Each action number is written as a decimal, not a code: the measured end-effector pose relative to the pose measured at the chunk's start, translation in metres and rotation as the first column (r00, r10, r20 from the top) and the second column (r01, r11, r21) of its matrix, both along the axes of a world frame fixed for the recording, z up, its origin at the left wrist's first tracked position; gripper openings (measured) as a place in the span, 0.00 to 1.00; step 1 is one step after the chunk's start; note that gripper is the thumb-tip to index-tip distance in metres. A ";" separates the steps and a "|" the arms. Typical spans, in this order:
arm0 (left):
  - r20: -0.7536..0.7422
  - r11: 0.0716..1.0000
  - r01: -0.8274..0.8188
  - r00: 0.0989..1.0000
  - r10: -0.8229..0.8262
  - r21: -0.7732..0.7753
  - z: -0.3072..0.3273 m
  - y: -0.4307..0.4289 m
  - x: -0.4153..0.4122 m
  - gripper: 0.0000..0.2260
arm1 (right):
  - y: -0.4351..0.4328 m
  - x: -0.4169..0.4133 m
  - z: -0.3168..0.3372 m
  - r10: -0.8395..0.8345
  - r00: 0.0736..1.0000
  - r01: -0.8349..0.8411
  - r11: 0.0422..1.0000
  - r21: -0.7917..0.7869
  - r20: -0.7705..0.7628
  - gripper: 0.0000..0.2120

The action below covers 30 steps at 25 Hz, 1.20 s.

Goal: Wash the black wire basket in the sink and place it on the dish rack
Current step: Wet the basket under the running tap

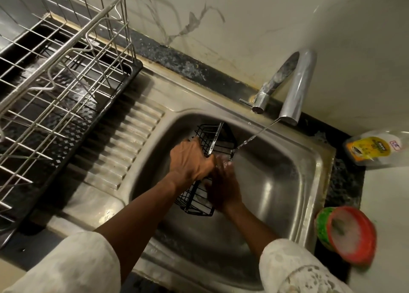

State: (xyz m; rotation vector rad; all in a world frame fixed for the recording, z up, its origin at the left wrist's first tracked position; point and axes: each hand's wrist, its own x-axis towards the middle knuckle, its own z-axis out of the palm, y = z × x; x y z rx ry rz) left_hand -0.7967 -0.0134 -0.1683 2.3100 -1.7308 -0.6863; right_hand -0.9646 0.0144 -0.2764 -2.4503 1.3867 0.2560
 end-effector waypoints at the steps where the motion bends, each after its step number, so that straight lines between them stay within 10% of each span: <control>1: 0.008 1.000 0.009 1.000 -0.009 0.012 0.000 0.001 -0.002 0.26 | 0.027 0.002 0.002 0.101 0.994 -0.100 0.995 -0.014 0.037 0.33; 8: 0.016 0.999 -0.001 1.000 0.001 0.040 0.001 0.003 -0.010 0.20 | -0.001 -0.024 0.004 0.346 0.935 -0.343 0.938 0.050 -0.080 0.37; 14: -0.068 0.997 -0.072 0.995 0.072 -0.002 0.006 0.018 -0.002 0.27 | -0.044 -0.022 0.013 0.072 0.997 -0.072 0.997 -0.020 0.014 0.37; 19: -0.149 0.985 -0.101 0.986 0.080 -0.141 0.003 0.041 0.018 0.22 | -0.091 -0.023 0.048 0.282 0.951 -0.301 0.939 -0.166 -0.130 0.40; 24: -0.205 0.962 -0.107 0.977 0.056 -0.251 0.001 0.054 0.015 0.21 | -0.049 -0.015 0.042 0.128 0.990 -0.136 0.974 -0.181 -0.051 0.36; 27: -0.211 0.951 -0.100 0.977 0.038 -0.294 -0.001 0.056 0.018 0.22 | -0.011 -0.033 0.022 0.452 0.890 -0.451 0.892 0.038 -0.063 0.36; 30: -0.170 0.946 -0.070 0.985 0.017 -0.316 -0.003 0.060 0.019 0.23 | -0.046 -0.047 0.031 0.646 0.747 -0.661 0.748 -0.066 -0.156 0.30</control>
